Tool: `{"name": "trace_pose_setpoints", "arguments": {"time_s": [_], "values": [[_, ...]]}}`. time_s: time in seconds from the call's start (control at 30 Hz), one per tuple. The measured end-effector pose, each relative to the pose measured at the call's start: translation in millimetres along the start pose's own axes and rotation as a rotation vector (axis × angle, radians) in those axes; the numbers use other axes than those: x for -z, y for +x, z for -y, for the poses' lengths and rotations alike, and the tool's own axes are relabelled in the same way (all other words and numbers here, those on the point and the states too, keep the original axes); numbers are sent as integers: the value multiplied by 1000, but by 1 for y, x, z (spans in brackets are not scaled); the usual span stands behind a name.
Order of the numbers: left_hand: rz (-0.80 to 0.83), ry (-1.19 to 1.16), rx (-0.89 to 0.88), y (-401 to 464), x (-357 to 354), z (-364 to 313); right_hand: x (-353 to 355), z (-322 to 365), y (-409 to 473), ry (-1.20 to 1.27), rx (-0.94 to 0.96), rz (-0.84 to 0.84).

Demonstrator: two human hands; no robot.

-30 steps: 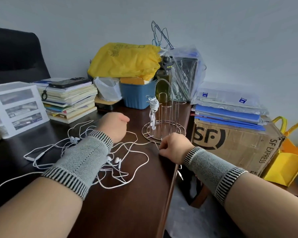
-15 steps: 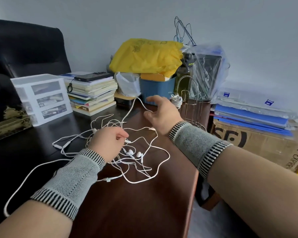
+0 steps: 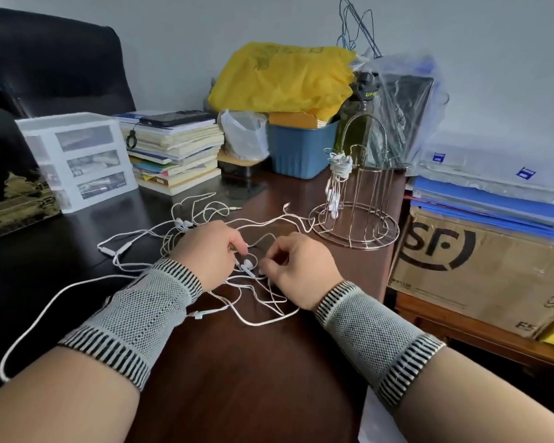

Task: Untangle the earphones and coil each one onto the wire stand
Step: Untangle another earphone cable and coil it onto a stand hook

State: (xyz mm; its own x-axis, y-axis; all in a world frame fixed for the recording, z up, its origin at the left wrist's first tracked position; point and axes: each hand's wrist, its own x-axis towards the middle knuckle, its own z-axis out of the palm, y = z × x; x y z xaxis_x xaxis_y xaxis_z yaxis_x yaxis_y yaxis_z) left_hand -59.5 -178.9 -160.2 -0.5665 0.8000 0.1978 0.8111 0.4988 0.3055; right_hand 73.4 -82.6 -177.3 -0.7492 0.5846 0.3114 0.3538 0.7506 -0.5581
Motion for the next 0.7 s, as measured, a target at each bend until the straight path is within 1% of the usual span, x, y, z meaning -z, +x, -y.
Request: {"name": "trace_pose_setpoints", "arguments": {"time_s": [0.07,0.17,0.27,0.47,0.7], "values": [[15,20,-31,-1,-1,-1,-2,0,-1,-97,7,14],[29,33,-66,-1,-3,2,-1,-1,-4,-156,11,54],[17,22,-73,0,-5,4,2,-1,-4,-149,-35,114],[-17,-19,-66,1,-8,5,7,-2,-4,-99,-104,160],[65,-63,-137,-2,-6,1,8,-1,-4,-84,-137,161]]}}
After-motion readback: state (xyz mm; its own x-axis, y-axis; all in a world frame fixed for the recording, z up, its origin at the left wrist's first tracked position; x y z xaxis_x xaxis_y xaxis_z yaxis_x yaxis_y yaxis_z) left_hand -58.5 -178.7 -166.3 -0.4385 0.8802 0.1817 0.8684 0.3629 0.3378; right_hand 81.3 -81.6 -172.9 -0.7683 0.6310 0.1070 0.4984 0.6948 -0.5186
